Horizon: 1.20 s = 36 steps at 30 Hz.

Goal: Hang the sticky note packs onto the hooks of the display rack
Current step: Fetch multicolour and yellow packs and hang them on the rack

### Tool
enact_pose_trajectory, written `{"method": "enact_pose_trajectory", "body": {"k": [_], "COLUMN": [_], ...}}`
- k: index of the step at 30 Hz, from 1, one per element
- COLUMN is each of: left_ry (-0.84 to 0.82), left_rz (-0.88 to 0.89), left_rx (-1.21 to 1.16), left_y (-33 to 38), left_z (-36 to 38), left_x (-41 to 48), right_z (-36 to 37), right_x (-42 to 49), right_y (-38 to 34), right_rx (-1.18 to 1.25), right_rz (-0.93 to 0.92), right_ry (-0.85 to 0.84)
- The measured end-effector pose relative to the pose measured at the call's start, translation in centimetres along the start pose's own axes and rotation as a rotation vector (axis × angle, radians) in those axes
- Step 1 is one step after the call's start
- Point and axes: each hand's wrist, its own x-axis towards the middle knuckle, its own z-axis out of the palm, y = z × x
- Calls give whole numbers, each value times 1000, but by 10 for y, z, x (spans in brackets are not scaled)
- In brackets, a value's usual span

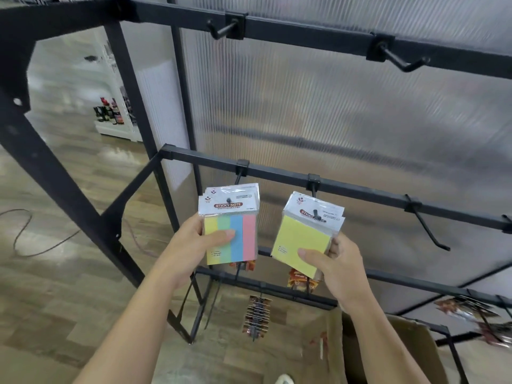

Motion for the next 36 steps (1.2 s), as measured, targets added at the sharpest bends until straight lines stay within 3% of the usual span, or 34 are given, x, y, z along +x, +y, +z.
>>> {"method": "enact_pose_trajectory", "body": {"k": [9, 17, 27, 36], "left_ry": [-132, -181, -463, -705], "left_rz": [32, 7, -81, -117], "left_rx": [-175, -126, 56, 158], "left_y": [2, -21, -67, -97], "left_z": [16, 134, 344, 536], "left_x": [-53, -89, -144, -135], "right_z": [-24, -106, -275, -418], "right_x": [-51, -132, -268, -314], "right_y": [-23, 13, 86, 140], "right_rx": [81, 313, 463, 664], "right_rz": [-183, -115, -8, 8], "right_ry": [-134, -50, 349, 722]}}
